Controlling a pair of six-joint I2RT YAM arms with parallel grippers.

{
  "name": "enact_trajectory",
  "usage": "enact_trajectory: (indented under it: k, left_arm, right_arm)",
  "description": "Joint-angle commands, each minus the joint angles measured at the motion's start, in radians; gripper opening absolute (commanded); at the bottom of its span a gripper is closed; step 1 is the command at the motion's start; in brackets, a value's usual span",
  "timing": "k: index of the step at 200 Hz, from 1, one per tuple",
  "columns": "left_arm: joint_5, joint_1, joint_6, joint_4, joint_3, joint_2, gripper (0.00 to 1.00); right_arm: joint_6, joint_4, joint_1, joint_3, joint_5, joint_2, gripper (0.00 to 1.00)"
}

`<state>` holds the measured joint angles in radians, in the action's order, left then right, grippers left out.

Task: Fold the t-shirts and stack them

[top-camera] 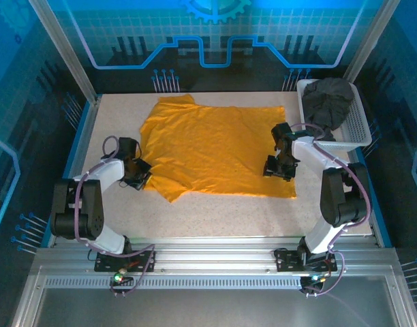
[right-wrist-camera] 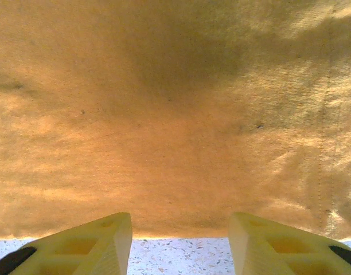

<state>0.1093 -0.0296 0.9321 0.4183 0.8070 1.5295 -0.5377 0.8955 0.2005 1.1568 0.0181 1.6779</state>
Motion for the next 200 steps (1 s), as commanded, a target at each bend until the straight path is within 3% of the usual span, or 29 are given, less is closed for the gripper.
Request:
enact_trajectory:
  k: [1,102,139,179,200]
  left_arm:
    - [-0.033,0.013,-0.018,0.081,0.023,-0.081,0.00]
    - [-0.005,0.030,0.050,0.276,-0.050,-0.290,0.00]
    - [-0.010,0.076,0.096,0.382,-0.116,-0.406,0.00]
    - [0.042,0.096,0.204,0.374,-0.279,-0.522,0.05]
    - [0.089,0.103,0.220,0.371,-0.314,-0.538,0.14]
  right_arm:
    - [-0.004,-0.003,-0.023,-0.007,0.002,0.011,0.48]
    - [-0.012,-0.017,-0.055,-0.018,-0.006,0.005,0.47]
    - [-0.004,-0.019,-0.055,-0.038,0.003,-0.013,0.47]
    - [-0.005,-0.036,-0.053,-0.059,-0.012,-0.018,0.47]
    - [-0.005,-0.038,-0.048,-0.064,-0.012,-0.019,0.47]
